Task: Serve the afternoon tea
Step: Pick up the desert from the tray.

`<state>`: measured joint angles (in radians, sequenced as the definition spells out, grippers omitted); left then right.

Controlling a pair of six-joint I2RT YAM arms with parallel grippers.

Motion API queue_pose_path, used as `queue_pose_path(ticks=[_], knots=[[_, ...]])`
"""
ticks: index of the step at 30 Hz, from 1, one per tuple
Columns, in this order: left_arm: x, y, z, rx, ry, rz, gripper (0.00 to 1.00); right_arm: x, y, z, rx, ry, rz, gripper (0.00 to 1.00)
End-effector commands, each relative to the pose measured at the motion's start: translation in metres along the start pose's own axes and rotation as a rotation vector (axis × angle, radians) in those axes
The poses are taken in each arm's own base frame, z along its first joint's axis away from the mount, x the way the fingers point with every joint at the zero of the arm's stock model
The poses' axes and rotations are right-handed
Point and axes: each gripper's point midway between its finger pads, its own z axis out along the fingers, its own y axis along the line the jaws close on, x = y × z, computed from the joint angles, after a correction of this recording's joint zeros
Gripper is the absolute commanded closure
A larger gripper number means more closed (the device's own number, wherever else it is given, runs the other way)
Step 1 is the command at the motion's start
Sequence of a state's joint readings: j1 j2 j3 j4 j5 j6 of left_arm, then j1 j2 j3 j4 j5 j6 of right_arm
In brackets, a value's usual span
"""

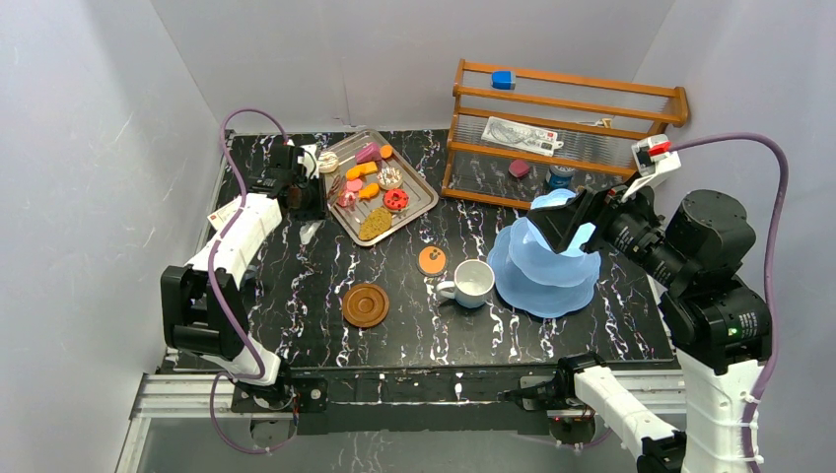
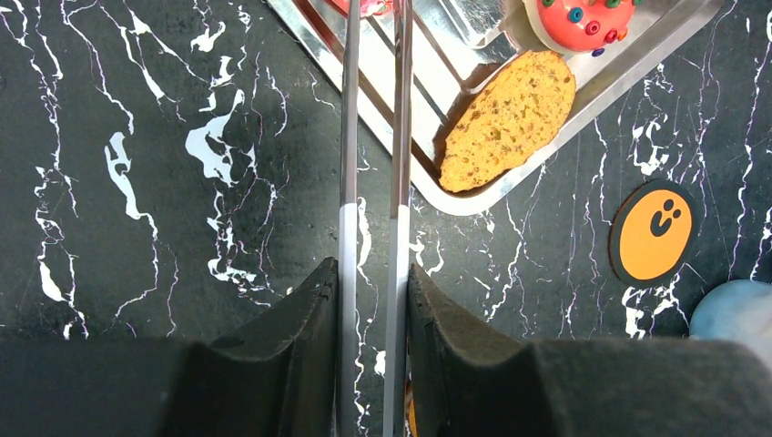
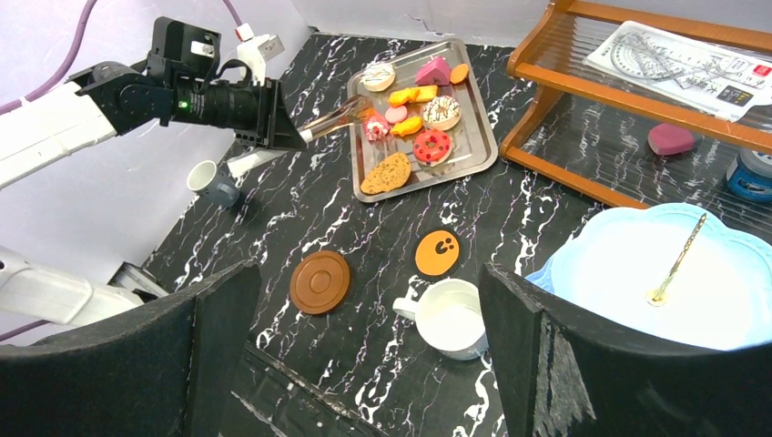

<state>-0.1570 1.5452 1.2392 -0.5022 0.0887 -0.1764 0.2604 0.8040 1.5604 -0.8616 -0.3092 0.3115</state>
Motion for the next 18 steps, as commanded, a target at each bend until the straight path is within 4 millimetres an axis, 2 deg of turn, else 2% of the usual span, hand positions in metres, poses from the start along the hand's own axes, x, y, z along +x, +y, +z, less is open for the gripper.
queue_pose_path(ticks=[1,6,11,18], knots=[[-0.022,-0.006,-0.012,0.003,-0.061,0.012,0.79,-0.014,0.004,-0.001,-0.012,-0.06,-0.025,0.01],[-0.029,-0.01,-0.023,-0.002,-0.079,0.001,0.78,-0.014,0.003,-0.001,-0.01,-0.061,-0.027,0.01],[-0.042,-0.019,-0.045,0.021,-0.132,-0.016,0.79,-0.014,0.003,-0.002,-0.01,-0.06,-0.028,0.01],[-0.049,-0.037,-0.076,0.096,-0.187,-0.045,0.81,-0.013,0.004,-0.002,-0.015,-0.067,-0.023,0.01]])
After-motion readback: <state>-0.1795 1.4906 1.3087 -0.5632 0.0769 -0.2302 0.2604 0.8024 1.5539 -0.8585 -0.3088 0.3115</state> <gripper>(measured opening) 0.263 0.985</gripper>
